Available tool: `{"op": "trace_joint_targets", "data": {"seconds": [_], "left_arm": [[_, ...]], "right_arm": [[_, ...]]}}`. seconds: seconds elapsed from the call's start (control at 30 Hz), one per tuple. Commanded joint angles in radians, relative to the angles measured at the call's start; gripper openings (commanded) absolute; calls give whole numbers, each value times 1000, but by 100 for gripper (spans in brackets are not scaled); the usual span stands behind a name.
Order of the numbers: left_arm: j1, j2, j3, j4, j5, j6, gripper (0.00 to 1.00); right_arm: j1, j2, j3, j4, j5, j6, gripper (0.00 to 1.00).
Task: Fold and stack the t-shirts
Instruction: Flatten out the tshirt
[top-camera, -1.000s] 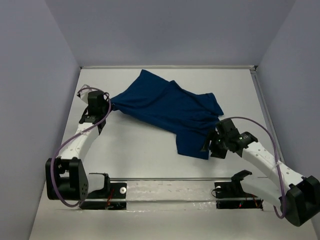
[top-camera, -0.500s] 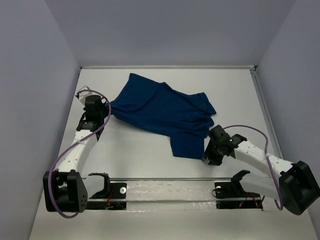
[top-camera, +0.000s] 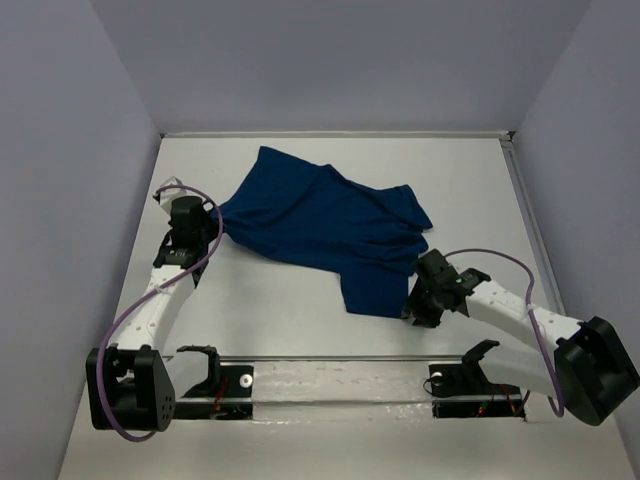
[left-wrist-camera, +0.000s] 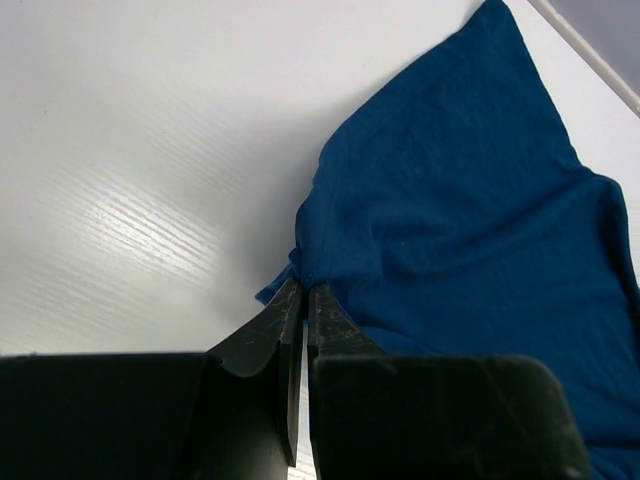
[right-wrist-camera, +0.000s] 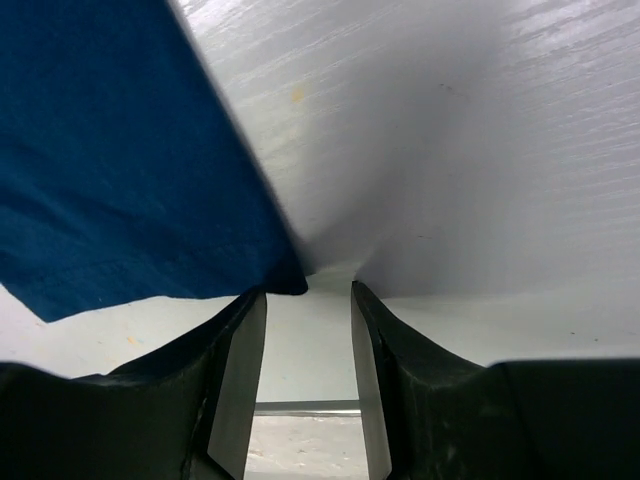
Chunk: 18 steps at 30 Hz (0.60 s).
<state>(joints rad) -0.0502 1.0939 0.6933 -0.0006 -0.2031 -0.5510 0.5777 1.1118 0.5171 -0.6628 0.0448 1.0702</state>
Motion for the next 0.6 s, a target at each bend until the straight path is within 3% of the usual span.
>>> {"op": "trace_joint_targets", "data": {"seconds": [0.0,0.1,0.23,0.43,0.57], "left_arm": [[6,-37,-18,19,7,5,0],[6,-40,-23,17,11,3,0],[6,-39,-26,19,16,3,0],[6,-39,-23,16,18,8,0],[6,-40,-25,14,18,13,0]], "right_arm": [[17,-42,15,43,-5,-7,48],[17,-81,8,62,-10,-10,51],[17,-3,17,51,16,17,51],[17,39,3,66,69,48,41],[17,71,-14,106,73,63,30]]}}
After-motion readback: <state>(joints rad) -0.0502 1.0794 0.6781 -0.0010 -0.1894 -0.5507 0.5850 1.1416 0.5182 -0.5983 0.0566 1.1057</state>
